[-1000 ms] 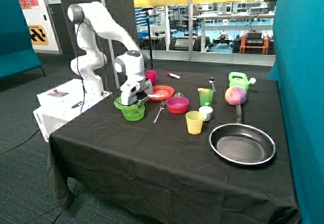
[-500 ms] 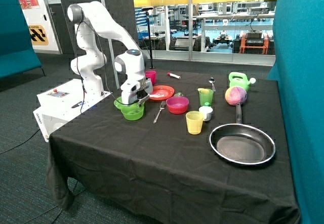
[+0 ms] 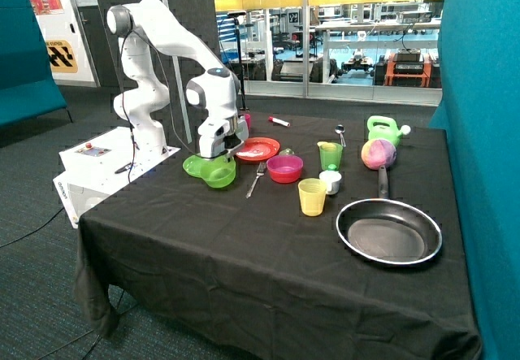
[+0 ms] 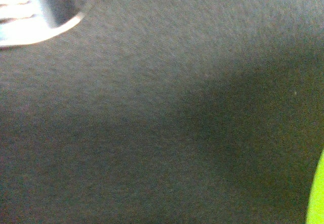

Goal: Stack the bowls

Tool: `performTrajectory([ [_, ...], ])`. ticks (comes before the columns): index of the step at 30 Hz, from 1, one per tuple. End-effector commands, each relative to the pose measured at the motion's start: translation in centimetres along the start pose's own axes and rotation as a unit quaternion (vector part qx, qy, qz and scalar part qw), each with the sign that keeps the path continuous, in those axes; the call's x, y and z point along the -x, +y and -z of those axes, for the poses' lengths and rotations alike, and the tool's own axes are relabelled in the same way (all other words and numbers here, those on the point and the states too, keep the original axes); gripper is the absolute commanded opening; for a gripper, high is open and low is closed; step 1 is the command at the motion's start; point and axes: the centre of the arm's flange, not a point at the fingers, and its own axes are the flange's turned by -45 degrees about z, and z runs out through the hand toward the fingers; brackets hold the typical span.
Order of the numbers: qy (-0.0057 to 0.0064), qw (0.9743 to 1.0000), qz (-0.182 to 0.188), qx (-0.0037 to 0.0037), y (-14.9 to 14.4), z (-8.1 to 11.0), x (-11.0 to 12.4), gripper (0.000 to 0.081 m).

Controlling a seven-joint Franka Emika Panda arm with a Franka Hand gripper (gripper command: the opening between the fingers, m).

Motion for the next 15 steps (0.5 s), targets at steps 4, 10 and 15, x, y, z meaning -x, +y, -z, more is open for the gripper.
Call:
performTrajectory([
  [4,-0.0028,0.9997,0.024,0.00239,-2.2,4.2,-1.4,0.0000],
  [10,-0.0028,0.9989,0.046,0.00233,-4.1,5.8,-2.2,0.0000],
  [15,-0.0029,0.9977,0.067,0.00227,-6.2,7.0,-3.2,0.0000],
])
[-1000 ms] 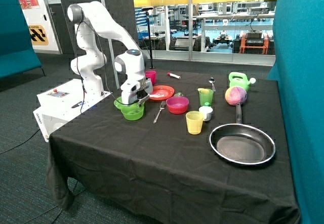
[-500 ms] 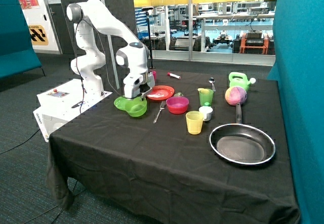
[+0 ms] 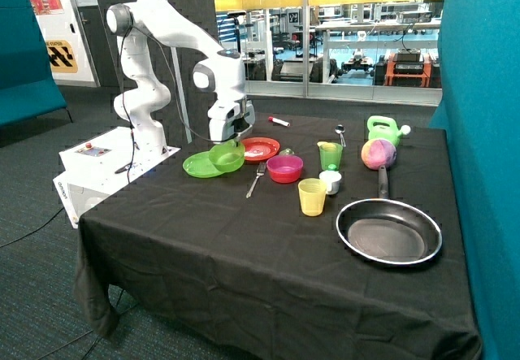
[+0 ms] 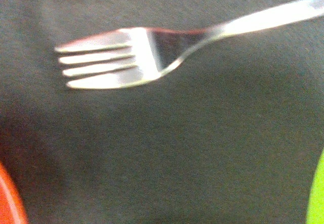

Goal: Stack the bowls

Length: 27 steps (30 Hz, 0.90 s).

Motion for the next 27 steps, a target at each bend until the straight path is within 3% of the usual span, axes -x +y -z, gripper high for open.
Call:
performTrajectory([
  [1,-0.0008,0.9994,0.035,-0.00014,-3.1,2.7,-1.8,0.0000],
  [13,-0.0008,0.9973,0.074,-0.00017,-7.1,4.8,-4.4,0.0000],
  [27,-0.0008,0.9968,0.080,-0.00017,-9.1,4.3,-7.0,0.0000],
])
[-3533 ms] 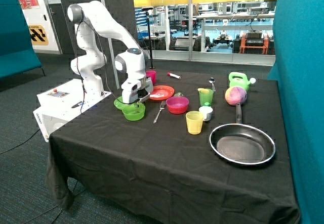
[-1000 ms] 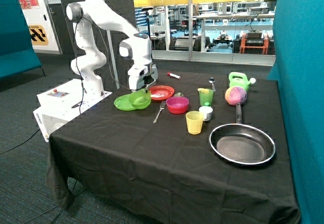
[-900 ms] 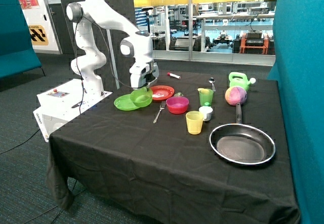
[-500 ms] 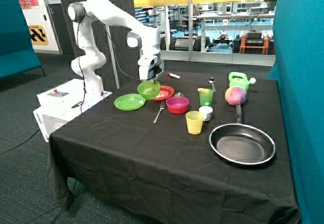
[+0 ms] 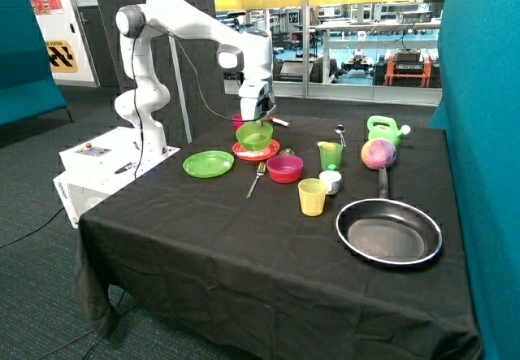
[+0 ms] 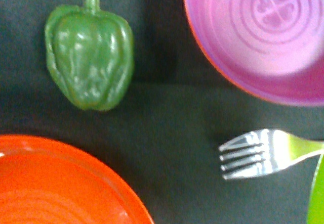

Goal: Stack the bowls

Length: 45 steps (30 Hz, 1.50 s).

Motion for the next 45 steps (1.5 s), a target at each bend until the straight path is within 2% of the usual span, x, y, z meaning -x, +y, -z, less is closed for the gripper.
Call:
performTrajectory([
  [1,-0.0012,1.0000,0.008,-0.00122,-1.3,0.0,-2.1,0.0000],
  [28,-0.0012,1.0000,0.010,-0.00122,-2.4,-2.8,-5.8,0.0000],
  [45,-0.0012,1.0000,0.003,-0.00121,-1.5,-4.0,-7.2,0.0000],
])
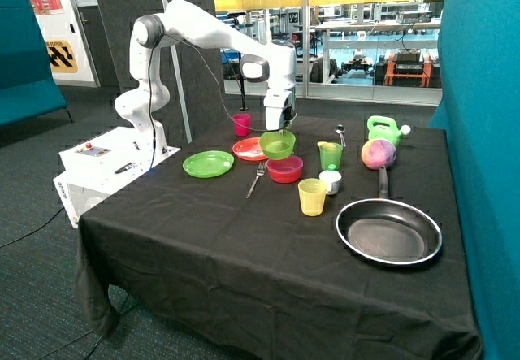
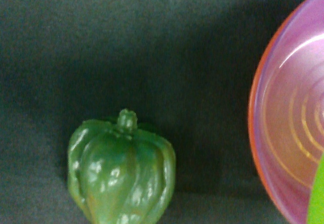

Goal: Stack the bowls

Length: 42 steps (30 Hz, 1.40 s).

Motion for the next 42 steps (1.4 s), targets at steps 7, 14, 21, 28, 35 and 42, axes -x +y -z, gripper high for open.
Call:
performTrajectory([
  [7,0.0021,1.0000,-0.004,-0.00050,0.9,-1.1,-1.4,0.0000],
  [14,0.0021,1.0000,-0.005,-0.00050,1.3,-1.9,-1.8,0.0000],
  [21,0.0021,1.0000,-0.008,-0.00051,1.7,-2.7,-1.9,0.0000],
  [28,0.0021,1.0000,-0.005,-0.00050,1.6,-3.6,-1.8,0.0000],
  [35,0.0021,1.0000,-0.004,-0.00050,1.5,-4.0,-1.8,0.0000],
  [42,0.0021,1.0000,-0.005,-0.00050,1.6,-4.3,-1.9,0.0000],
])
